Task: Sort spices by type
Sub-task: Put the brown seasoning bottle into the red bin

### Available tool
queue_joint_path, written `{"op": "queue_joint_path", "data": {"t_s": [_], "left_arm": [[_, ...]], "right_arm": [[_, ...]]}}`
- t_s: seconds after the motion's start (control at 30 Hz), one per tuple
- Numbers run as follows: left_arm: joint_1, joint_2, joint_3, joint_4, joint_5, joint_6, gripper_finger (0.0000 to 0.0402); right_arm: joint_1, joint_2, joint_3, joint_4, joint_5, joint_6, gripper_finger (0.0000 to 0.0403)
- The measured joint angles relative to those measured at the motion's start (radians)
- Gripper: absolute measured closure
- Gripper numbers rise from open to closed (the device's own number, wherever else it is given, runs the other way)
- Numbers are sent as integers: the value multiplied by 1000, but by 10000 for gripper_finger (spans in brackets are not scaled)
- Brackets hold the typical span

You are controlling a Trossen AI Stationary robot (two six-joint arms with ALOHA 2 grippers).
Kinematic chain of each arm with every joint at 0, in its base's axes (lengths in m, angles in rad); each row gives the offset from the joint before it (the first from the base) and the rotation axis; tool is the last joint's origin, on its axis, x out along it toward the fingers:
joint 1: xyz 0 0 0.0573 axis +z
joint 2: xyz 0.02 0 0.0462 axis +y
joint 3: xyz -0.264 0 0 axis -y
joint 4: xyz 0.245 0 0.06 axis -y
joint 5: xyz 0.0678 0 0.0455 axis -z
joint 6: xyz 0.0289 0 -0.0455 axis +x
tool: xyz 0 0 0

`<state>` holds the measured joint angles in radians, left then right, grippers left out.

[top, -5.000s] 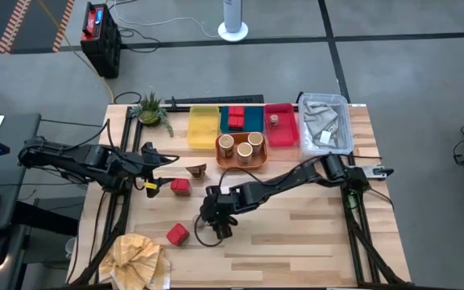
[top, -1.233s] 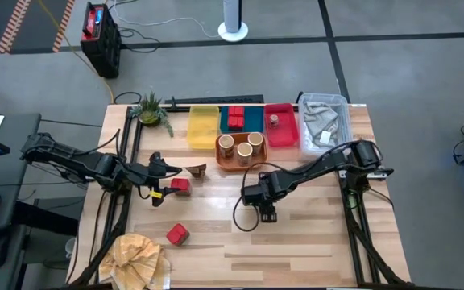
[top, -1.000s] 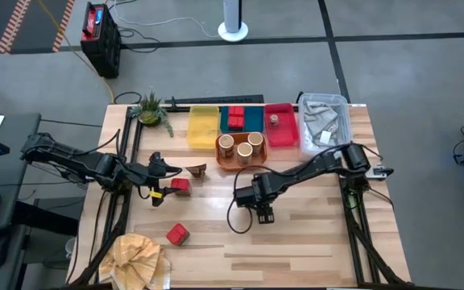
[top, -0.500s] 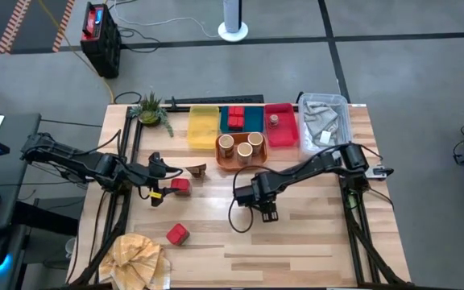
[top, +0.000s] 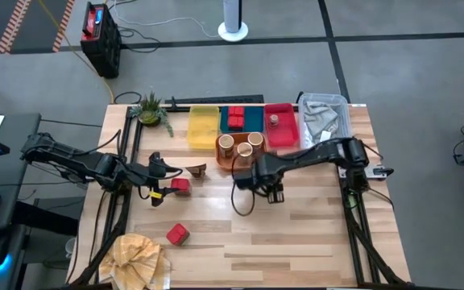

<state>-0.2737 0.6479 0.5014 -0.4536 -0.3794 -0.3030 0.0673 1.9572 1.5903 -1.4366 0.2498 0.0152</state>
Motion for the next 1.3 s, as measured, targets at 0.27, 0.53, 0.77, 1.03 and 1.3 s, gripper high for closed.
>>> {"op": "queue_joint_path", "data": {"t_s": [0.27,0.53,0.77,1.03,1.3], "left_arm": [[0,0,0,3,-2,6,79],[0,0,0,2,-3,7,79],[0,0,0,-5,-3,7,79],[0,0,0,-4,-2,12,79],[0,0,0,0,-2,23,79]], "right_arm": [[-202,-97,1,41,101,-129,194],[-418,-90,1,179,101,-296,194],[-575,-70,-5,219,75,-382,194],[-634,-69,-120,307,-4,-431,188],[-632,-70,-171,385,-9,-387,138]]}}
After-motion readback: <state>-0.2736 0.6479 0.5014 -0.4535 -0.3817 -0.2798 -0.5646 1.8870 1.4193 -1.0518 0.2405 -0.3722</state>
